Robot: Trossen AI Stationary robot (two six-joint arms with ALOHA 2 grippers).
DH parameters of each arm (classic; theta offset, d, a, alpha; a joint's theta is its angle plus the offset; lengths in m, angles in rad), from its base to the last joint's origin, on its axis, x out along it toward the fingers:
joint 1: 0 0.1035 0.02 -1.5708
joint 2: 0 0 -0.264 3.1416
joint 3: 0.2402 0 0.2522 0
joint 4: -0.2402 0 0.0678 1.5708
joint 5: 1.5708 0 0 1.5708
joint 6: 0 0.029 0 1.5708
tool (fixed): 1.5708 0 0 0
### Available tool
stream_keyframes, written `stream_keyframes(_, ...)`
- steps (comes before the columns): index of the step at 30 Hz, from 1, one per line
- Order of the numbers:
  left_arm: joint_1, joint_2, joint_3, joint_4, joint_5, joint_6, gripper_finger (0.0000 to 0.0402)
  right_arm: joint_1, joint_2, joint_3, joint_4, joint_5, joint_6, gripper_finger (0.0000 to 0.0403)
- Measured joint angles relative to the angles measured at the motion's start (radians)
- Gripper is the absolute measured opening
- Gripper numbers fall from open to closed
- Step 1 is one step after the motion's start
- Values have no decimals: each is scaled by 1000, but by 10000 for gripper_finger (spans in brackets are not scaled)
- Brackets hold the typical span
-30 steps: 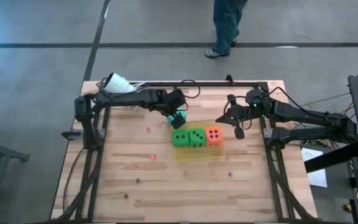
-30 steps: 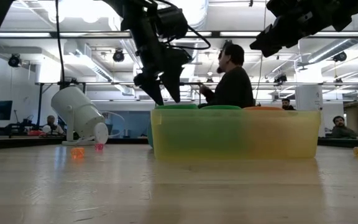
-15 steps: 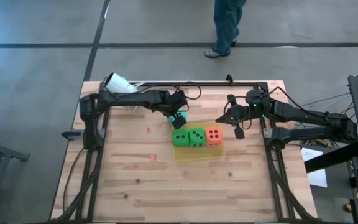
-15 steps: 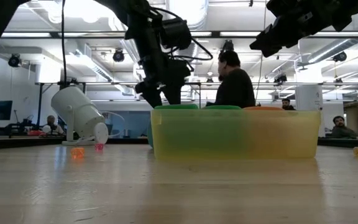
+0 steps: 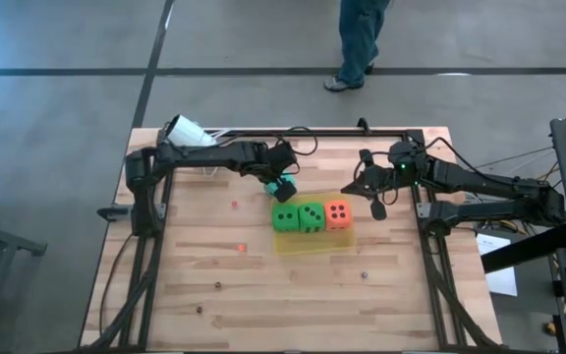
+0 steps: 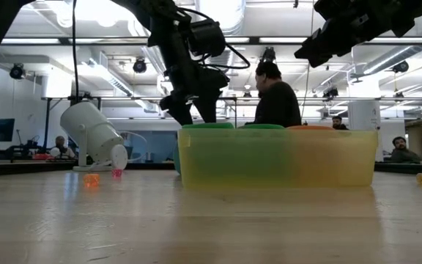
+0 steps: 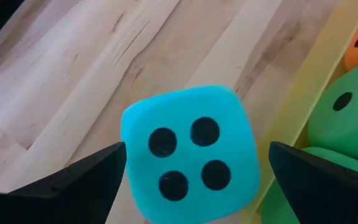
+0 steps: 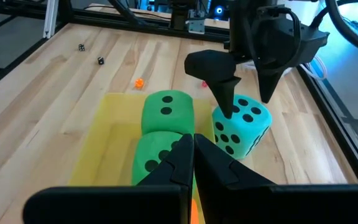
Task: Pick & Place Dice
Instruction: Put the big light blue dice into the yellow bin
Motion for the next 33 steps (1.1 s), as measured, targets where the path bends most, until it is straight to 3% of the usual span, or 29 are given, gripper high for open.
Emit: stream_keyframes(33,-3,19,35,-62,-60,-49,400,0,0,0,0,0,0,8)
